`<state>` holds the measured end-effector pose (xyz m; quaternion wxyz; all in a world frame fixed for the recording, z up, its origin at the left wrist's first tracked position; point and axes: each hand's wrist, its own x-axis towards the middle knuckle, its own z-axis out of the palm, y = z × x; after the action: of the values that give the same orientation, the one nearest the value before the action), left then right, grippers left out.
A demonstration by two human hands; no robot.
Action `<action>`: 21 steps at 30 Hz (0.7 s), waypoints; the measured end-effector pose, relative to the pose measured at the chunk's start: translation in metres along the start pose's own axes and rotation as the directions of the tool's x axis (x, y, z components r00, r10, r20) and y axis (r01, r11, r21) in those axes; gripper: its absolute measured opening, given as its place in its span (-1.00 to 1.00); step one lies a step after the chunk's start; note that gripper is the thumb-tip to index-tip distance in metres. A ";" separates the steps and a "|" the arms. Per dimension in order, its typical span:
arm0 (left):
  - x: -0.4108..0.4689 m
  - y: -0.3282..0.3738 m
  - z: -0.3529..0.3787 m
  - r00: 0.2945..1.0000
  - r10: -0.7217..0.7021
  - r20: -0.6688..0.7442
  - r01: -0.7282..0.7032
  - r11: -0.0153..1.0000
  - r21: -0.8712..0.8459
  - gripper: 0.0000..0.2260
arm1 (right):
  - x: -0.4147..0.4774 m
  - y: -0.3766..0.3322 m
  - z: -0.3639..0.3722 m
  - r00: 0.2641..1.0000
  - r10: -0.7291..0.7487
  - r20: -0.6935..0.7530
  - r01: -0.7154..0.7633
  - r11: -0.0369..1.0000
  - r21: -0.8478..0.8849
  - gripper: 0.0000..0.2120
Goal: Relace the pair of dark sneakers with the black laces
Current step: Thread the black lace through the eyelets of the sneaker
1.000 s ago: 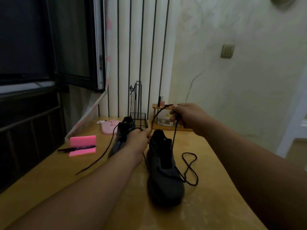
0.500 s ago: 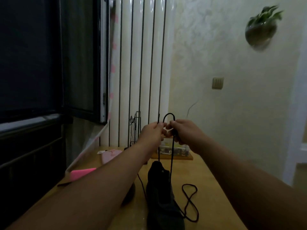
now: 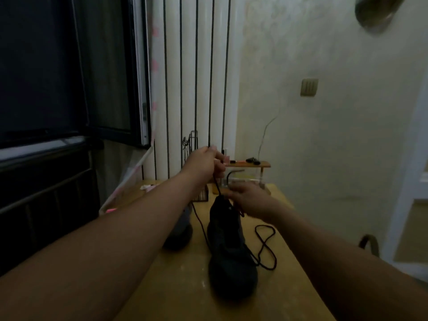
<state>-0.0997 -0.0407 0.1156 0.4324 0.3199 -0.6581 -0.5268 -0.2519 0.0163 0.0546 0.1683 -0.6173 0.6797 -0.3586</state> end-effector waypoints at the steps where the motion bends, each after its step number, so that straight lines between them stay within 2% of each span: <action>1: -0.003 -0.009 -0.002 0.998 -0.055 0.028 0.056 0.998 -0.027 -0.66 | -0.001 0.014 0.016 0.999 0.004 0.044 -0.001 0.997 -0.075 -0.80; 3: -0.008 -0.029 -0.007 0.988 -0.132 0.085 0.134 0.991 -0.012 -0.73 | -0.003 0.033 0.043 0.994 0.041 0.104 -0.020 0.980 -0.198 -0.79; 5: -0.005 -0.039 -0.013 0.988 -0.130 0.084 0.126 0.991 0.052 -0.76 | -0.003 0.041 0.056 0.991 0.074 0.113 -0.038 0.957 -0.289 -0.83; 9: 0.015 -0.015 -0.025 0.999 -0.049 0.008 0.049 0.997 0.052 -0.70 | 0.003 0.045 0.056 0.985 0.130 0.115 -0.088 0.945 -0.314 -0.83; 13: 0.020 0.020 -0.018 0.997 0.082 0.005 -0.082 0.979 0.188 -0.68 | 0.010 0.046 0.061 0.982 0.140 0.129 -0.083 0.924 -0.372 -0.85; 17: 0.021 0.056 -0.018 0.976 0.214 -0.049 -0.207 0.972 0.110 -0.67 | 0.012 0.044 0.064 0.981 0.146 0.131 -0.082 0.911 -0.404 -0.87; 19: 0.021 0.061 -0.021 0.973 0.227 -0.040 -0.223 0.971 0.081 -0.65 | 0.008 0.042 0.062 0.978 0.158 0.136 -0.097 0.922 -0.374 -0.82; 21: 0.016 0.048 -0.021 0.981 0.195 -0.006 -0.193 0.975 0.110 -0.62 | 0.002 0.034 0.051 0.986 0.151 0.072 -0.137 0.976 -0.168 -0.75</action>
<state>-0.0859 -0.0525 0.1673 0.4694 0.2816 -0.7102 -0.4426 -0.2425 -0.0009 -0.0041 0.1717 -0.5928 0.7418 -0.2625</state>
